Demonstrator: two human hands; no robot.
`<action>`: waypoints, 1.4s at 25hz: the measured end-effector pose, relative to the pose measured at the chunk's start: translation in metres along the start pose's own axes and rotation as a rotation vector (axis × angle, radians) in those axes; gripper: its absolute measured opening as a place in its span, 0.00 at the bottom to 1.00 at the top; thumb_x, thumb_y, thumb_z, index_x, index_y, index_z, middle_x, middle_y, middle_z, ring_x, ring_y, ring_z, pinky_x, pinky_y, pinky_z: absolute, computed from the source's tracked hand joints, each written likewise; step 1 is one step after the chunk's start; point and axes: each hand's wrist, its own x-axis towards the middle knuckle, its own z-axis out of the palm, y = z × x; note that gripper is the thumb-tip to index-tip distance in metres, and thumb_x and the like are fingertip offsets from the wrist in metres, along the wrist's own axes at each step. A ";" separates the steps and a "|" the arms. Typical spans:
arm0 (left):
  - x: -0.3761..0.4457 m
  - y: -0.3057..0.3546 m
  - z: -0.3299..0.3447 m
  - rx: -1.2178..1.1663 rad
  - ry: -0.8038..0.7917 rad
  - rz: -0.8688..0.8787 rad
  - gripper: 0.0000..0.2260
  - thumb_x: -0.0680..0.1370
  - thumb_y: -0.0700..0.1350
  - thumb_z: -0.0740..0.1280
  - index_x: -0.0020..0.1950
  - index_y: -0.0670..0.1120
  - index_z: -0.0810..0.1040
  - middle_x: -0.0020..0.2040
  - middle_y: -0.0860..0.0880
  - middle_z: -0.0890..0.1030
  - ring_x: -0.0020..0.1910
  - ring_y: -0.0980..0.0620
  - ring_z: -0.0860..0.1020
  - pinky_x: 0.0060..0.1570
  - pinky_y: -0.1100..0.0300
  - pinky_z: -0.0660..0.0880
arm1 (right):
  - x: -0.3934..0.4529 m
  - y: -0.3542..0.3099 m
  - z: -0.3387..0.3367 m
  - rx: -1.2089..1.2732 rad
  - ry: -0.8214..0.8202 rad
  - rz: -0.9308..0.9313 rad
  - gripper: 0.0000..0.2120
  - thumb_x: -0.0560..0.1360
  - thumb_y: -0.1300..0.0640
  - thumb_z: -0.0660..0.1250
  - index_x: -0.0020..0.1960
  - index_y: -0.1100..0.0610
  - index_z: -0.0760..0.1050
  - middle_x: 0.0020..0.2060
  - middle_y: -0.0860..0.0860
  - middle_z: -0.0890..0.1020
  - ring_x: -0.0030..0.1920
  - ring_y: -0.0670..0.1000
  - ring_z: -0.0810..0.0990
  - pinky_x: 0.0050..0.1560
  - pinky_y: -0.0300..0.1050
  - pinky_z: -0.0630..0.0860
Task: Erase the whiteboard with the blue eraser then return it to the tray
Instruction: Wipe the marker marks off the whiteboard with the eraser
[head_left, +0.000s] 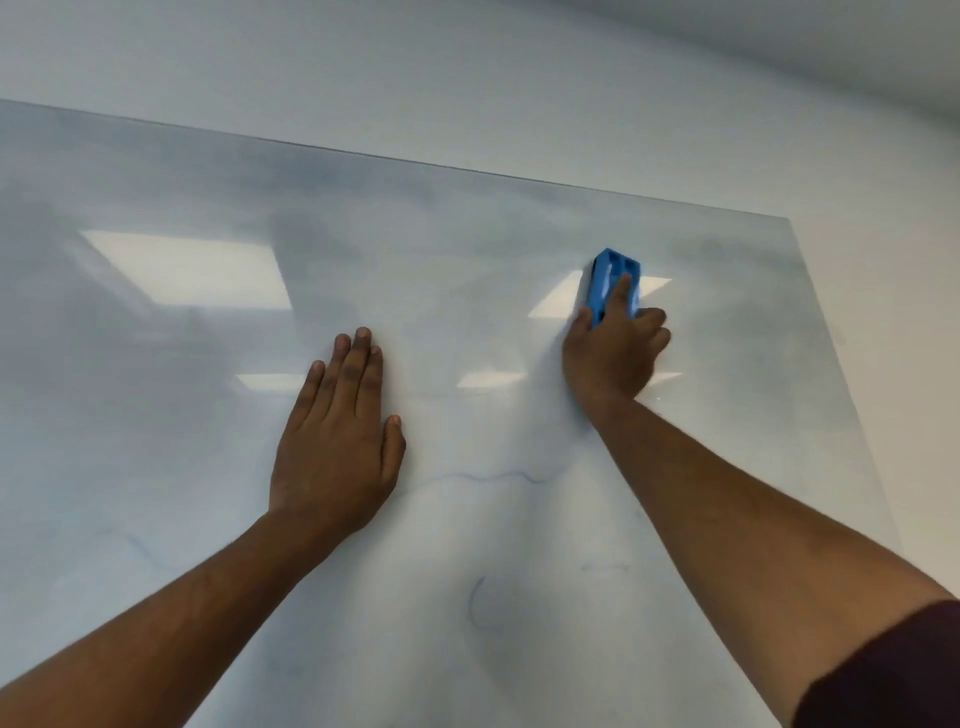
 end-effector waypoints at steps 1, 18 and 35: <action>0.005 0.008 0.003 -0.003 -0.003 0.005 0.33 0.83 0.51 0.54 0.86 0.38 0.55 0.87 0.41 0.54 0.87 0.44 0.52 0.85 0.48 0.50 | -0.005 -0.008 0.002 0.010 0.003 -0.142 0.31 0.82 0.45 0.61 0.83 0.47 0.57 0.65 0.62 0.70 0.64 0.64 0.69 0.57 0.56 0.77; 0.002 0.031 0.018 0.013 -0.043 0.130 0.34 0.83 0.57 0.50 0.87 0.40 0.56 0.88 0.45 0.54 0.87 0.47 0.52 0.86 0.49 0.52 | -0.035 0.098 -0.019 0.038 -0.018 -0.426 0.27 0.83 0.49 0.65 0.81 0.47 0.64 0.65 0.58 0.76 0.60 0.62 0.74 0.60 0.57 0.77; -0.085 -0.071 -0.016 0.018 -0.007 0.117 0.35 0.83 0.57 0.55 0.86 0.41 0.59 0.87 0.45 0.56 0.86 0.47 0.56 0.85 0.52 0.49 | -0.200 0.074 -0.019 0.107 -0.117 -0.712 0.25 0.84 0.46 0.63 0.80 0.46 0.65 0.68 0.52 0.76 0.60 0.54 0.74 0.58 0.47 0.77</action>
